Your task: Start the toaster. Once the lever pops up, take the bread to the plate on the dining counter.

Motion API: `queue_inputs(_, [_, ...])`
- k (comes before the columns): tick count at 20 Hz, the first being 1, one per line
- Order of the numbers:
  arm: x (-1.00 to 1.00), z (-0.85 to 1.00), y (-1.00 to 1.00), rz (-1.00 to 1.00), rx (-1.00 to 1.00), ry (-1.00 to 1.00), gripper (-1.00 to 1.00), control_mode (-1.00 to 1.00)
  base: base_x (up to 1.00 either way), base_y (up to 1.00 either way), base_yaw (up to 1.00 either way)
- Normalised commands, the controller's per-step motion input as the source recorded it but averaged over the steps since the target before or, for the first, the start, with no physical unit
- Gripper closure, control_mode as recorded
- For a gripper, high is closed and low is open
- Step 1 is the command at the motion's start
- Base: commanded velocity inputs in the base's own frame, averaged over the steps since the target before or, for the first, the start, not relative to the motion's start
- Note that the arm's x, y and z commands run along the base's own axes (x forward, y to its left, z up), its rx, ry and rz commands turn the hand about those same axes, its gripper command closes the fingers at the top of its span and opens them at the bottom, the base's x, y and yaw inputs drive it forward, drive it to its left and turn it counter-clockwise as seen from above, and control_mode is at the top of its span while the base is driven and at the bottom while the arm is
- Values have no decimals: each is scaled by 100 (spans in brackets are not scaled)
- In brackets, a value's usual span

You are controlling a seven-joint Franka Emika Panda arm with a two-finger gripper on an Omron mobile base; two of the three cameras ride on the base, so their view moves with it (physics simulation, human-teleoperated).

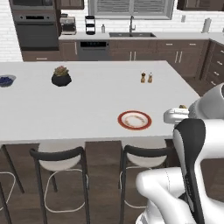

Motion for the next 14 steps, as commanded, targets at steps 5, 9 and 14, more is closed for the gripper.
queue_inputs(5, [0,0,0,0,0,0,100,100,94,39,-18])
queue_inputs(9, [0,0,0,0,0,0,100,100,100,-3,-11])
queue_inputs(14, [35,-23,-39,0,12,1,100,-100,16,-4,-2])
